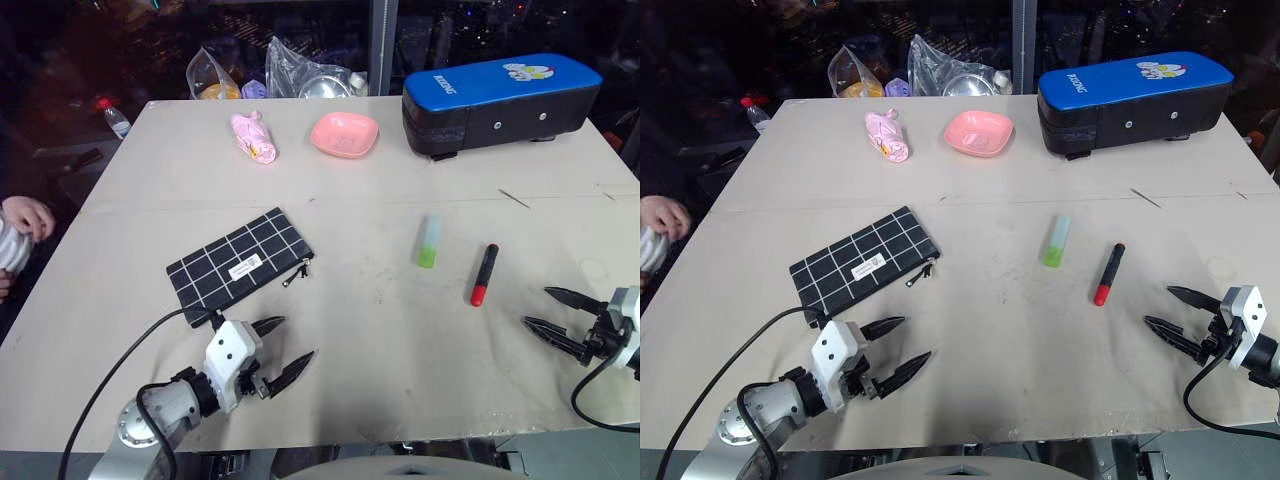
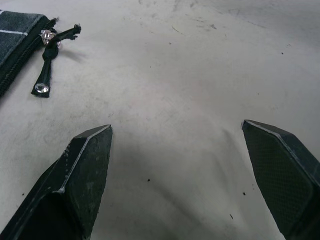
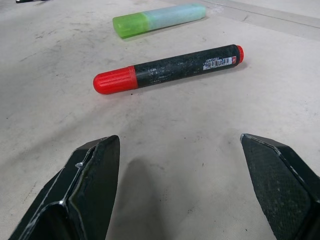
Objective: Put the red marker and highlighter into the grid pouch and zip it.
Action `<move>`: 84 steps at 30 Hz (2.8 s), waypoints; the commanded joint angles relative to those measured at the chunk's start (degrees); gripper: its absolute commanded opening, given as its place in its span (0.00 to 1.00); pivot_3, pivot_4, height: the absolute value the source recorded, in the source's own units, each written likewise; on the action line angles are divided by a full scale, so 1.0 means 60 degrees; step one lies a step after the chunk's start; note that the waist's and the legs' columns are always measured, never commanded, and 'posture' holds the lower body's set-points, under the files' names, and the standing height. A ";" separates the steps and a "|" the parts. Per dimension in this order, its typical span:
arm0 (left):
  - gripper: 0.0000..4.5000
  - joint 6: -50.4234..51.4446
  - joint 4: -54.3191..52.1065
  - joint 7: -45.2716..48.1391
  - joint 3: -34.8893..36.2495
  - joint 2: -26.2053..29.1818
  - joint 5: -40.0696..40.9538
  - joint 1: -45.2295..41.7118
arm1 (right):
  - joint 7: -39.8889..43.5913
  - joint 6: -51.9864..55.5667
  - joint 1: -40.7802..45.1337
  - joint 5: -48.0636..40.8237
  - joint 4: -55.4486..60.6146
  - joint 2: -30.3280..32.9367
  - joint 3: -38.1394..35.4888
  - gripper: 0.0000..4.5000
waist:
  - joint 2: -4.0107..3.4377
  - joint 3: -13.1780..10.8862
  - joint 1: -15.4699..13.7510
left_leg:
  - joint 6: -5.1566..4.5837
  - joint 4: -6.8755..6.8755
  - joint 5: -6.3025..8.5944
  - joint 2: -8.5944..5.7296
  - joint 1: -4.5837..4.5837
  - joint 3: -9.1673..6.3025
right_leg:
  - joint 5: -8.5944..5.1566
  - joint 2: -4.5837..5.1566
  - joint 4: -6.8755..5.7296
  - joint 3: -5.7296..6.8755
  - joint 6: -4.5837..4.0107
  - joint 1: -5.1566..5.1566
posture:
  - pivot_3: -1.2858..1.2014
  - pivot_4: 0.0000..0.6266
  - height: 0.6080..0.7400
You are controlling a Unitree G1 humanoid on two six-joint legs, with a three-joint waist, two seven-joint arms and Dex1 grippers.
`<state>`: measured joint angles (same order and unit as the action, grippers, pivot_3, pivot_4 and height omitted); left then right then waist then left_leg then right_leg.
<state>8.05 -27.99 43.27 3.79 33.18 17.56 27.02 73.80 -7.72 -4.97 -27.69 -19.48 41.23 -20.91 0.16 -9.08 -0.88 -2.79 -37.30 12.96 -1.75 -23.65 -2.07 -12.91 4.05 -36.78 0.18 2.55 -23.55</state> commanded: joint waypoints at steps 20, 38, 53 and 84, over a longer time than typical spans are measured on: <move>0.93 -0.2166 0.2450 0.1231 0.2441 0.0300 0.1021 -0.0126 | 0.0510 0.1900 -0.0324 -0.1749 0.3648 -0.0391 0.0552 0.87 | -0.0007 -0.0004 0.0018 | 0.0000 0.0009 0.0001 0.0020 0.0002 -0.0006 | -0.0004 -0.0009 -0.0001 0.0007 0.0003 -0.0007 | 0.52 0.24 0.96; 0.93 -1.1167 0.9752 0.0094 0.3963 0.3140 -0.3138 -0.2630 | -0.0389 0.3063 0.1278 -0.1912 0.5446 -0.0602 0.1563 0.87 | 0.0029 -0.0016 0.0020 | 0.0001 0.0057 0.0005 0.0015 -0.0023 0.0010 | 0.0004 0.0036 0.0041 0.0010 -0.0006 -0.0031 | 0.52 0.24 0.96; 0.93 -1.3670 1.1639 -0.2895 0.2443 0.4307 -0.6890 -0.3680 | -0.0756 0.2509 0.1254 -0.1367 0.5319 -0.0745 0.1530 0.87 | 0.0022 -0.0010 0.0030 | 0.0002 0.0081 0.0004 0.0017 -0.0015 0.0037 | 0.0006 0.0046 0.0038 0.0008 -0.0005 -0.0037 | 0.52 0.24 0.96; 0.93 -1.3393 1.0786 -0.7322 0.1628 0.5091 -0.9251 -0.3477 | -0.1024 0.2386 0.0894 -0.1366 0.5531 -0.0958 0.1524 0.87 | 0.0033 0.0003 0.0035 | 0.0000 0.0074 0.0002 0.0066 -0.0015 0.0123 | 0.0027 0.0069 0.0024 0.0055 0.0037 -0.0021 | 0.52 0.24 0.96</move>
<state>-72.50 36.65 0.27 13.53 62.94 -38.11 6.27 67.98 7.43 0.38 -35.40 11.46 35.47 -11.04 0.36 -9.06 -0.67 -2.79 -36.85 12.97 -1.35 -23.74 -1.33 -12.75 4.46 -36.64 0.51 2.78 -23.68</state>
